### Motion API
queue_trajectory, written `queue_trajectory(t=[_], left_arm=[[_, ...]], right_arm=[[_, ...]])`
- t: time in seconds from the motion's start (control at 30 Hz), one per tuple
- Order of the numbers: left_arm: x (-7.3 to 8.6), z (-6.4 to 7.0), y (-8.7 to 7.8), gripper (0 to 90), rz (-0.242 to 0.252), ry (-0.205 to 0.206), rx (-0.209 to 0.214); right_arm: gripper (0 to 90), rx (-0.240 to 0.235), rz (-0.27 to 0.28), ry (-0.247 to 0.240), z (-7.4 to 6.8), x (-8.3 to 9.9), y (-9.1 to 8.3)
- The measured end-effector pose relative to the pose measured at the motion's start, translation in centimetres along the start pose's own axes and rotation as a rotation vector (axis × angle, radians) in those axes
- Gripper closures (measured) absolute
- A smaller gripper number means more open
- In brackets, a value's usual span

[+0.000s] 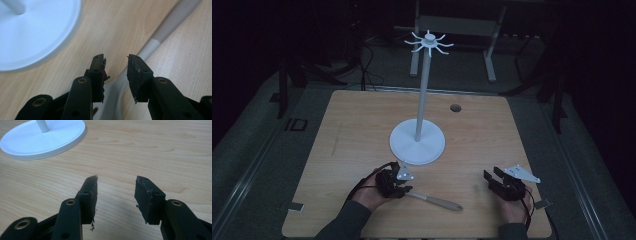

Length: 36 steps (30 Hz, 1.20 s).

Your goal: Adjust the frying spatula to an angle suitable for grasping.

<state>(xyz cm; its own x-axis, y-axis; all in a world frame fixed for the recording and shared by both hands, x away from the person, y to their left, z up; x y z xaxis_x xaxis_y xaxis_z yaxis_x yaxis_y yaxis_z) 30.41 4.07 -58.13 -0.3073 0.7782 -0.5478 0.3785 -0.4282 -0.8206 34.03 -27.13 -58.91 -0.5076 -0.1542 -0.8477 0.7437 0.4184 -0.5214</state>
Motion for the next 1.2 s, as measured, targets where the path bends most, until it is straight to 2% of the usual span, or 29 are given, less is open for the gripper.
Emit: queue_trajectory(t=[0.17,0.37,0.47,0.73,0.83,0.93,1.03,1.2], left_arm=[[-0.5,1.2,1.1,68.2,-0.028,0.069,0.026],[-1.4,2.5,2.2,68.3,-0.041,0.122,0.067],[-1.6,3.3,2.9,68.4,-0.052,0.148,0.103],[-2.4,4.2,3.9,67.9,-0.054,0.180,0.115],[-2.4,4.7,4.3,63.3,-0.055,0.215,0.122],[-2.7,4.9,4.5,64.2,-0.051,0.208,0.132],[-2.9,4.6,4.4,66.2,-0.054,0.211,0.116],[-3.0,3.3,4.6,72.5,-0.065,0.149,0.063]], right_arm=[[52.3,0.001,-0.001,0.001,0.1,0.1,0.0],[52.1,0.003,0.000,0.004,0.2,0.1,0.0],[52.1,0.004,-0.002,0.002,0.2,0.1,0.0],[51.9,0.004,-0.010,-0.005,0.0,0.2,0.3],[51.8,0.003,-0.011,-0.006,0.1,0.3,0.3],[51.7,0.005,-0.009,-0.005,0.1,0.2,0.3],[51.7,0.006,-0.009,-0.003,0.1,0.2,0.3],[51.7,0.006,-0.007,-0.002,0.1,0.2,0.3]])
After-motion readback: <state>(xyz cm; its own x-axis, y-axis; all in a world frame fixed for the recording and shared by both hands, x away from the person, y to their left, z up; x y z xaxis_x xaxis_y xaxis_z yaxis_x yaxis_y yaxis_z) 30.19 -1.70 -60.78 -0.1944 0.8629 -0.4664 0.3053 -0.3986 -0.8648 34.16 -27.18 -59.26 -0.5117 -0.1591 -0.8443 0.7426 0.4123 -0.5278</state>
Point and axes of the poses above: each handheld gripper's, and its own axes: y roughly forward along the jaws, x roughly out of its underside, z roughly to its right, the point moved 8 cm from there along y, roughly forward along the jaws, and after that the axes turned 4 degrees about -x, right-handed, at the moved point
